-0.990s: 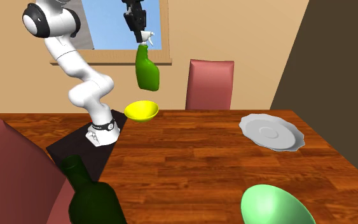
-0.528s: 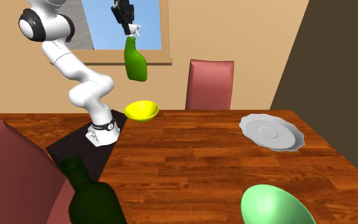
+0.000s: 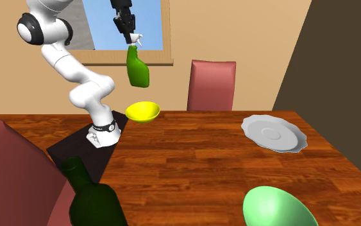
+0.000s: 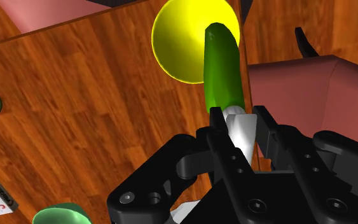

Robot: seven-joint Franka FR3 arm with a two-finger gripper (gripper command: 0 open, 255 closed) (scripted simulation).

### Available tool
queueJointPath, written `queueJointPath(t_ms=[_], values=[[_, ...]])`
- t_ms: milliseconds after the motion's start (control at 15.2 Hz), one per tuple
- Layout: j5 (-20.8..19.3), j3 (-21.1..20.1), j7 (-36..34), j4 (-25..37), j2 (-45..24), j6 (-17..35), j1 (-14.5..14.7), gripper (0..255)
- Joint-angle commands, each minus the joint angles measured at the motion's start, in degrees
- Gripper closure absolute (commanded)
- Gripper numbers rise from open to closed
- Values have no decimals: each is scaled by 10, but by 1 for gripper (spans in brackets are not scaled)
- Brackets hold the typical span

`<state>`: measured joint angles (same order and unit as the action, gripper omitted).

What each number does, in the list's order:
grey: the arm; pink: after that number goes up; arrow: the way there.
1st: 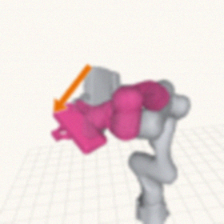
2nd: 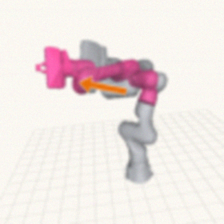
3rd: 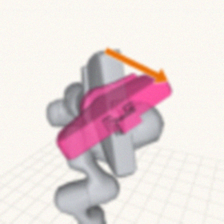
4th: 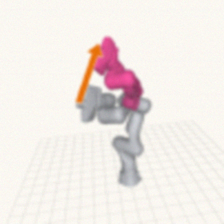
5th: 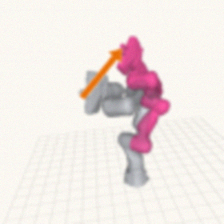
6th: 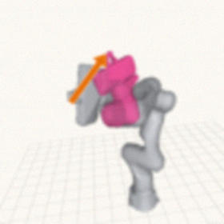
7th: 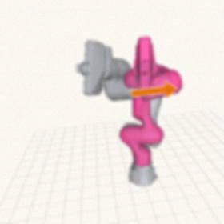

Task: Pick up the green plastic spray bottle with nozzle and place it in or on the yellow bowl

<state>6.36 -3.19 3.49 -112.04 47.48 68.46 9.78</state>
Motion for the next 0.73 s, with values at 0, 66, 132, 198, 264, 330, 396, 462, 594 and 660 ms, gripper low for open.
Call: queueJointPath(t_ms=[0, 66, 132, 198, 264, 330, 396, 462, 594, 660], values=[[-1, 0, 2, -25, 11, 14, 0, 255], [0, 0, 3, -36, 16, 20, 0, 255], [0, 0, 4, -48, 22, 26, 0, 255], [0, 0, 4, -60, 27, 33, 0, 255], [0, 0, 5, -71, 32, 39, 0, 255], [0, -1, 5, -82, 37, 45, 0, 255], [1, -1, 6, -93, 42, 51, 0, 255], [1, -1, 7, -105, 47, 57, 0, 255], [1, -2, 8, -126, 57, 69, 0, 255], [1, -2, 8, -137, 62, 75, 0, 255]])
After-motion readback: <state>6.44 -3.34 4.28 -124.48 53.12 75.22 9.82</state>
